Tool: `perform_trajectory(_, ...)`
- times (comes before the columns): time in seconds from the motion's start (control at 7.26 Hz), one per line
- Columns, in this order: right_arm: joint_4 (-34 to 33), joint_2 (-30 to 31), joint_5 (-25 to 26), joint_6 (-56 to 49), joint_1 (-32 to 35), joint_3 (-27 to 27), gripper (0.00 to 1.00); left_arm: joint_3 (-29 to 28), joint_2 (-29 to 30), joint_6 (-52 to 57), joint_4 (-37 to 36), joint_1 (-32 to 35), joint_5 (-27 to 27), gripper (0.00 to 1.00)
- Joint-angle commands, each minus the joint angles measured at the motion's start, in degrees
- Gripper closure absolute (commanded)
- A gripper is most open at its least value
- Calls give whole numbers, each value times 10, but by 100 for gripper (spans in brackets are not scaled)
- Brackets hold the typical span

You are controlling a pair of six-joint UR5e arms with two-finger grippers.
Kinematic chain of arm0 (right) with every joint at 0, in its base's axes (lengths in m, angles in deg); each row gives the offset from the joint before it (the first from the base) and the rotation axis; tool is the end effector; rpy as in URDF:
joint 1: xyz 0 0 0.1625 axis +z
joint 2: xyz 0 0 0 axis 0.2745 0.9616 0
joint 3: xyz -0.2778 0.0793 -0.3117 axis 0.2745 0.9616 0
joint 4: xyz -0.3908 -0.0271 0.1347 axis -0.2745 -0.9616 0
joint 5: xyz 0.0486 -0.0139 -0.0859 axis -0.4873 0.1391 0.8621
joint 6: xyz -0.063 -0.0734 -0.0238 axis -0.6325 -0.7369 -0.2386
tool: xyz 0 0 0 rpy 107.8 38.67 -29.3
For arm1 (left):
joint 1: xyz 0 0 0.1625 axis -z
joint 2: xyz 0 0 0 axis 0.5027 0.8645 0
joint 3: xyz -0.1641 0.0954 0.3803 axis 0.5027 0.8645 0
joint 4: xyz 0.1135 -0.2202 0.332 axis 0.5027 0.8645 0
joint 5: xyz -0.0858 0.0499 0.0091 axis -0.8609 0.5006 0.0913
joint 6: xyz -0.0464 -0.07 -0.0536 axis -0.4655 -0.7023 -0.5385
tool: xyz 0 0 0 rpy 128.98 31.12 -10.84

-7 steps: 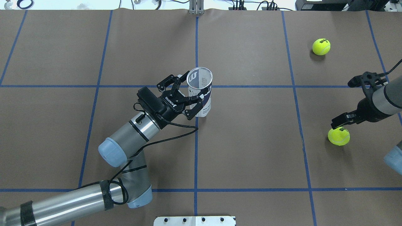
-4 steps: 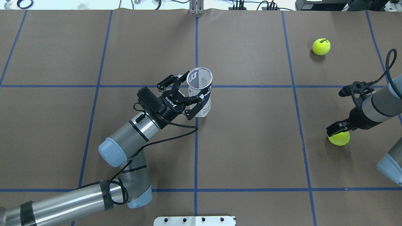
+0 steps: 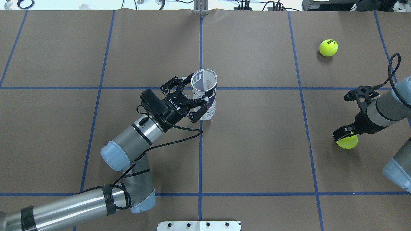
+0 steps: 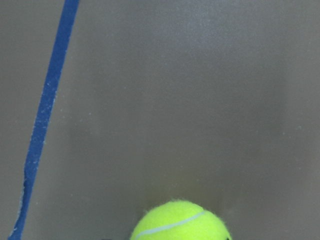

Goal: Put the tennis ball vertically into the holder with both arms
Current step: 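Close the right gripper on the yellow tennis ball and lift it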

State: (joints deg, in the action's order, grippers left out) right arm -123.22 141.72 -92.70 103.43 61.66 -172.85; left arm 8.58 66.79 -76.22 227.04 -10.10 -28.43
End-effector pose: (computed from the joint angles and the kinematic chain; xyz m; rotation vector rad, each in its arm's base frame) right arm -0.2758 -0.4009 0.5389 0.0303 -0.7153 -0.2716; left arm 0.5547 -0.3959 0.2364 1.7128 1.2756 -0.0321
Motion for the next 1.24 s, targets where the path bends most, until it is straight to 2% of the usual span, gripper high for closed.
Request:
perform_trajectory(0.0, 0, 3, 1, 2, -2, 1, 40, 0, 0, 1, 0, -1, 1, 22)
perform_trajectory(0.14, 0, 4, 1, 2, -3, 1, 71, 0, 0, 1, 0, -2, 1, 22)
perform_trajectory(0.28, 0, 4, -1, 3, -4, 1, 96, 0, -1, 1, 0, -3, 1, 22)
perform_trajectory(0.55, -24, -27, -31, 13, 8, -32, 100, 0, -5, 0, 1, -6, 0, 22)
perform_trajectory(0.69, -67, -85, -37, 32, 29, -33, 100, 0, -5, 0, 3, -9, 1, 22)
perform_trajectory(0.96, -221, -227, -45, 43, 50, -38, 100, 0, -5, 0, 4, -13, 1, 22)
perform_trajectory(1.1, -251, -270, -70, 79, 61, -44, 100, 0, -5, 0, 5, -14, 1, 22)
